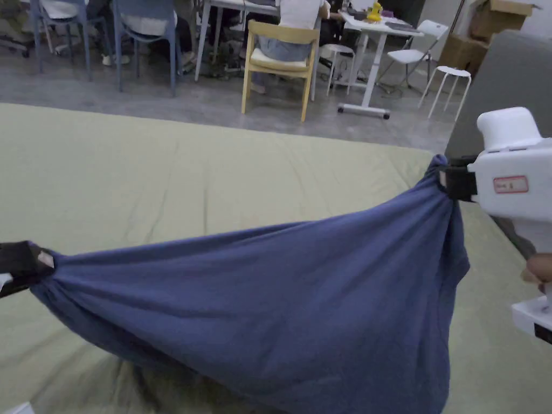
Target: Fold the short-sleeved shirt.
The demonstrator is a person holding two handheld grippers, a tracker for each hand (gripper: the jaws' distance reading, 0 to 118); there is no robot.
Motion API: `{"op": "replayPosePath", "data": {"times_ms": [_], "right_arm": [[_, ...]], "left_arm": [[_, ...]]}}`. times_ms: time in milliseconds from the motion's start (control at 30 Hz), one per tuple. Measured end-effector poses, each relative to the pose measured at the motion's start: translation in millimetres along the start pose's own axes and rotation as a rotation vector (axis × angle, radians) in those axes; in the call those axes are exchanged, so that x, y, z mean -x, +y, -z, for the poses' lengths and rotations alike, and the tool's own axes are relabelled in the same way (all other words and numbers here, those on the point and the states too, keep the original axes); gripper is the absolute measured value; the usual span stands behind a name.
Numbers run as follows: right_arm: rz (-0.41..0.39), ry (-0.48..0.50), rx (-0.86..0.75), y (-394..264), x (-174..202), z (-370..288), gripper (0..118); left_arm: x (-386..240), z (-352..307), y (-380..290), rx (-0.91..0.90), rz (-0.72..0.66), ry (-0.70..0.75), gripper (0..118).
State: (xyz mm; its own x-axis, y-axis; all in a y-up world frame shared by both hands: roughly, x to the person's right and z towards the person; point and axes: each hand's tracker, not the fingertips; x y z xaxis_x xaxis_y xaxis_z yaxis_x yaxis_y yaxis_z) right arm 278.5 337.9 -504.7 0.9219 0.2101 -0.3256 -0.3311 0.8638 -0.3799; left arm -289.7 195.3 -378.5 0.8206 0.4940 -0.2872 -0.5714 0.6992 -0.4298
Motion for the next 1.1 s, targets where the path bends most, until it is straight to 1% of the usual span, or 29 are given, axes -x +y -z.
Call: {"op": "replayPosePath", "data": {"times_ms": [67,133,167,200,267,333,433,500,567,600,700,800,833,933,967,1000,1033,1100], "right_arm": [[0.047,-0.042,-0.021,33,-23,-10,4],[0.092,-0.054,-0.049,67,-39,-19,4],[0.091,-0.058,-0.046,79,-43,-21,4],[0.099,-0.091,-0.058,100,-46,-29,4],[0.092,-0.125,-0.068,130,-55,-30,4],[0.106,-0.156,-0.078,157,-60,-31,4],[0.138,-0.165,-0.077,191,-73,-25,4],[0.144,-0.177,-0.075,211,-82,-20,4],[0.161,-0.186,-0.08,228,-88,-18,4],[0.169,-0.188,-0.081,236,-88,-18,4],[0.188,-0.175,-0.067,253,-91,-9,4],[0.172,-0.19,-0.058,253,-76,-7,4],[0.161,-0.194,-0.05,254,-72,-2,4],[0.135,-0.231,-0.01,246,-55,20,4],[0.133,-0.238,-0.01,240,-51,26,4],[0.136,-0.235,0.001,247,-73,56,4],[0.134,-0.239,0.001,242,-71,62,4],[0.142,-0.234,0.005,226,-67,80,4]], "left_arm": [[-29,4,49,-0.051,0.025,-0.038,1],[-78,1,98,-0.089,0.112,-0.048,1],[-94,1,117,-0.109,0.136,-0.054,1],[-115,-1,143,-0.144,0.18,-0.031,1],[-143,2,190,-0.178,0.197,-0.039,1],[-184,-2,230,-0.232,0.314,0.023,1],[-224,-5,271,-0.279,0.406,0.047,1],[-235,-4,297,-0.286,0.393,0.044,1],[-240,-7,315,-0.298,0.325,-0.002,1],[-243,-6,322,-0.298,0.301,-0.001,1],[-249,-5,323,-0.283,0.324,0.044,1],[-249,-2,316,-0.296,0.347,0.069,1],[-246,1,313,-0.282,0.33,0.065,1],[-229,18,302,-0.207,0.209,0.008,1],[-224,26,297,-0.176,0.19,-0.011,1],[-219,34,291,-0.147,0.171,-0.025,1],[-209,47,296,-0.144,0.192,-0.006,1],[-198,66,284,-0.133,0.234,0.034,1]]}}
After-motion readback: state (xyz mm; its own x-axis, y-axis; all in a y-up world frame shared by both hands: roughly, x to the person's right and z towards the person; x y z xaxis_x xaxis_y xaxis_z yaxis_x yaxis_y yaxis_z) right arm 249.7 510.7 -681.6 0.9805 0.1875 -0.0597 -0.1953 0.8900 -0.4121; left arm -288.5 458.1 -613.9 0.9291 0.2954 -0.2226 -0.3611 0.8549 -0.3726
